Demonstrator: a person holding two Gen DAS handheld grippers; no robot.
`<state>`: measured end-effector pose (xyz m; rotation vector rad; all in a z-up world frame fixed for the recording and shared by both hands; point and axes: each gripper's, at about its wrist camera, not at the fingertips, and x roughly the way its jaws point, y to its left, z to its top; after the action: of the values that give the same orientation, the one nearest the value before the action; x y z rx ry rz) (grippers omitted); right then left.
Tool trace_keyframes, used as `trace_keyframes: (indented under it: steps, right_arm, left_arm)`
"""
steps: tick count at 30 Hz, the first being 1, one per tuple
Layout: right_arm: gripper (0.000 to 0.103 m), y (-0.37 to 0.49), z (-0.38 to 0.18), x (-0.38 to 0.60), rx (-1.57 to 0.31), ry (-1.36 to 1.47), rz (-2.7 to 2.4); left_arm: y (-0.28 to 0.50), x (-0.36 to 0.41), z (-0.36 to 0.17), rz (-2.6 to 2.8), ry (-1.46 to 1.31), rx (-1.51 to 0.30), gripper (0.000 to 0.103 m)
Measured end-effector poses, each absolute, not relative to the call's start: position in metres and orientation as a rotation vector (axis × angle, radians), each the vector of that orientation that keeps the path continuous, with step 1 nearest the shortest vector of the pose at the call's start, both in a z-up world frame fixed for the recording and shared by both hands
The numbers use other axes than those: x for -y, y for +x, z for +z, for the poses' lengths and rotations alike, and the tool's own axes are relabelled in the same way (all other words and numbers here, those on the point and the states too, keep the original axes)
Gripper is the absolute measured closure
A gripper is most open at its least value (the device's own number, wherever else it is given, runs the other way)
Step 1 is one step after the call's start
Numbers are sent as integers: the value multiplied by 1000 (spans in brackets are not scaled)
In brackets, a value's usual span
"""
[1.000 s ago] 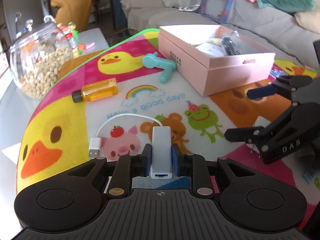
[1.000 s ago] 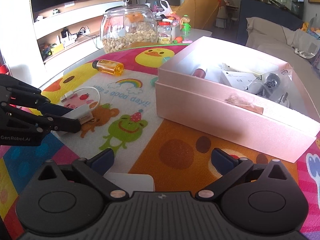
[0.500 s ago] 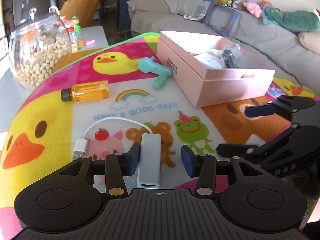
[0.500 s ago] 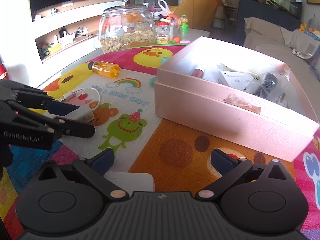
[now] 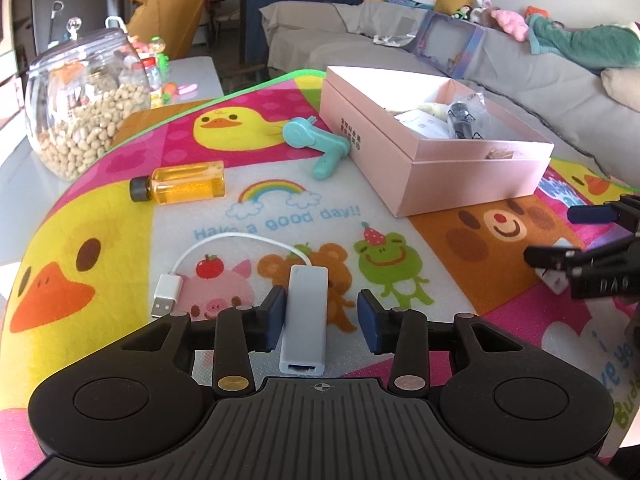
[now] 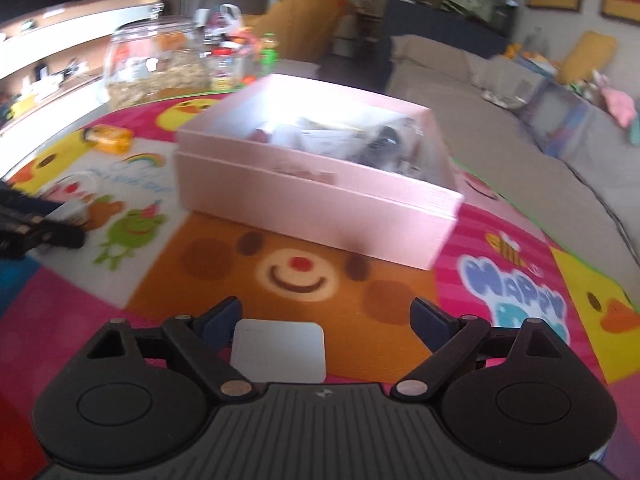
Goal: Organize rigid objects
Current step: 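Grasp the white square charger with the right tool while the left tool holds the adapter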
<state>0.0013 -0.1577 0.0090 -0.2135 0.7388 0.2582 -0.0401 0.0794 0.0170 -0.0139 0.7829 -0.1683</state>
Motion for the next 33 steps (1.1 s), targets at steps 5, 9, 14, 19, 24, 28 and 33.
trace_keyframes:
  steps: [5,9,14,19,24,28,33]
  right_arm:
    - [12,-1,8,167,-811,-49,373]
    - [15,-9,8,155,-822,15,482]
    - [16,-22,9,129,-825,-45,604]
    - [17,-31,10,124,-801,-147,564]
    - [17,-26,7,144,-799,-181,461]
    - [17,-26,7,153,-766,-224,391]
    - [17,-24,5,157,-768,-212,395]
  left_arm:
    - [-41,-79,16,-169,-3,-778,60]
    - [-41,-79,16,-166,3,-776,60]
    - [-42,-77,15,-164,8,-773,60]
    - [-44,-73,16,-139,13,-776,60]
    - [-49,-72,16,-168,46,-777,60]
    - [-47,-78,17,-185,10,-792,60]
    - [-52,-77,16,-189,30,-775,60]
